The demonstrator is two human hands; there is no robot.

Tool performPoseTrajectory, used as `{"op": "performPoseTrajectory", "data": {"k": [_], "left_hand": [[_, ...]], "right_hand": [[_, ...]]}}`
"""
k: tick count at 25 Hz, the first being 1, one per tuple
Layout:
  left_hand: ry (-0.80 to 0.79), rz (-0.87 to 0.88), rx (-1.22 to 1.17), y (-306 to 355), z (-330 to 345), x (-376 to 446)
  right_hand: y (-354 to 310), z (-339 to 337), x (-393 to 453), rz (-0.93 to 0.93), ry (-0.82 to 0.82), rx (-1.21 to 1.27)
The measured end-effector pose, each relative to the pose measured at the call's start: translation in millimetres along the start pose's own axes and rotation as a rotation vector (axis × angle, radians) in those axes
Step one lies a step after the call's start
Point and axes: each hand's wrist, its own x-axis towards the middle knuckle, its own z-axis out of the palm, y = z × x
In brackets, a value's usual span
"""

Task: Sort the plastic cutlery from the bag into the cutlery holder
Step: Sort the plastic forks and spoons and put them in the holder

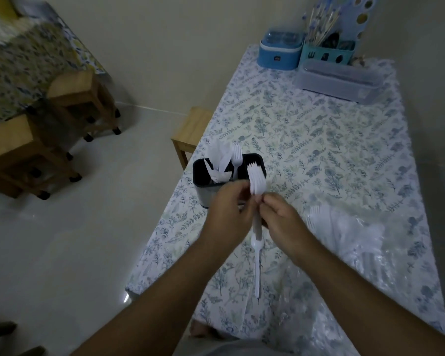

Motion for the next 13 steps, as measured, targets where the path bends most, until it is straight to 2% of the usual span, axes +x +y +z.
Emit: {"op": "performPoseTrajectory", "data": {"k": [5, 8, 10, 13], "left_hand": [[0.093, 0.058, 0.034, 26.5, -38.2, 65.6], [0.136, 0.069, 0.057, 20.2, -41.5, 84.1], [0.131, 0.041, 0.106, 9.9, -37.2, 88.1], [0.005, -0.07, 0.251, -3.3, -34.9, 93.1]], "right_hand": [[-58.9, -7.2, 59.5, -0.224, 0.18, -0.138], [-63.3, -3.5, 83.6, -0.261, 0.251, -0.225], [-59.0, -0.8, 90.9, -0.25, 0.249, -0.261], [-45.2, 0.6, 97.2, -0.171, 0.16, -0.354]]}}
